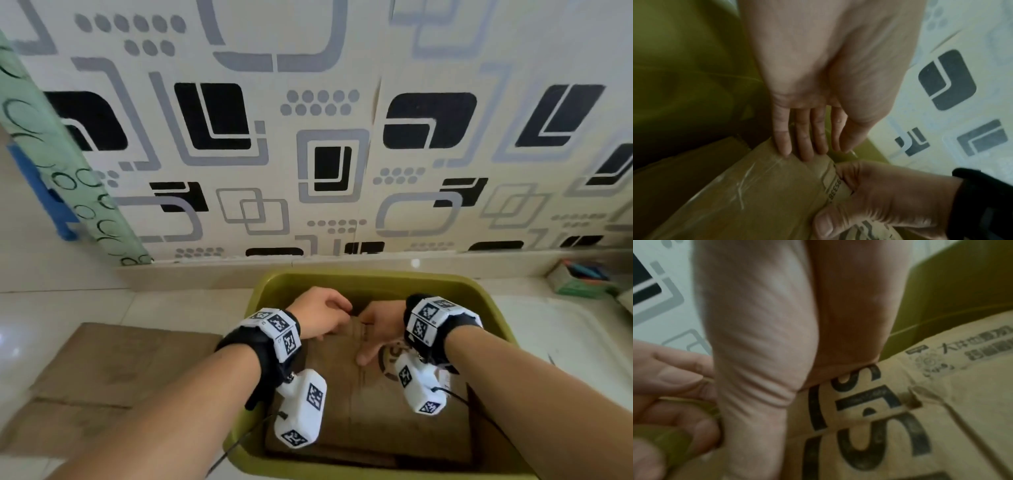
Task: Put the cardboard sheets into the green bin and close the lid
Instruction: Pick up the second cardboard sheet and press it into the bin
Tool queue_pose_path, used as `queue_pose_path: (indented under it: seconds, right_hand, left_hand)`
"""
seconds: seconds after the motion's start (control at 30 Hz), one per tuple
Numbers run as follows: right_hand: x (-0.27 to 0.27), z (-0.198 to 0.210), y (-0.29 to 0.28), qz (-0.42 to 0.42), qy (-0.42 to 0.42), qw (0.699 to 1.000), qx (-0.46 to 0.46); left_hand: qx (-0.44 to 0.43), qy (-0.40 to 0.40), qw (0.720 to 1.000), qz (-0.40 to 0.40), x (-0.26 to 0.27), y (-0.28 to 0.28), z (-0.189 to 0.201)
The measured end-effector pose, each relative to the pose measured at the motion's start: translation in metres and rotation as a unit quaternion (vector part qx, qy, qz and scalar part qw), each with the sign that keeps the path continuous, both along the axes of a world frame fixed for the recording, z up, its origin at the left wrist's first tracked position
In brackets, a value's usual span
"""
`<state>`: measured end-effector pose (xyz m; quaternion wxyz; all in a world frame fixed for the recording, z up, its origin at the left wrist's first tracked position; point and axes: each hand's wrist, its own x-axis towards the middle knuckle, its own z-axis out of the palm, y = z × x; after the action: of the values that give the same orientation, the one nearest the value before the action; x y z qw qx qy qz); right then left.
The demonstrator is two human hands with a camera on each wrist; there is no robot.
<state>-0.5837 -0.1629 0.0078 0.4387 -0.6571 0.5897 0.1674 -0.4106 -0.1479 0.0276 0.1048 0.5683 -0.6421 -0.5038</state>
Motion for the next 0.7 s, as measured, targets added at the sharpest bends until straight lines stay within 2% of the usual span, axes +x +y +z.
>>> queue_pose_path:
  seconds: [0.27,0.37,0.43,0.5,0.6,0.7]
  right_hand:
    - [-0.001,-0.027,-0.009,0.020,-0.060,0.992,-0.113]
    - [-0.012,-0.025,-0.012,0.041,-0.045,0.986,-0.155]
    - [-0.020,-0.023,-0.010,0.061,-0.003,0.984,-0.170]
    - [-0.027,-0.024,-0.003,0.088,0.053,0.980,-0.169]
    - [-0.038,-0.035,0.007,0.097,0.091,0.985,-0.107]
    - [-0.048,-0.049,0.015,0.099,0.110,0.988,-0.034]
  left_hand:
    - [-0.058,-0.105,0.993,-0.017,0.005,-0.010,-0.031]
    - [-0.071,-0.077,0.994,-0.008,0.008,-0.013,-0.037]
    - [-0.028,-0.059,0.998,-0.014,0.008,-0.012,-0.038]
    - [0.043,-0.090,0.994,-0.048,0.005,-0.011,-0.040]
    - [0.128,-0.178,0.969,-0.113,-0.001,-0.006,-0.043]
    - [0.162,-0.220,0.951,-0.143,-0.006,-0.003,-0.047]
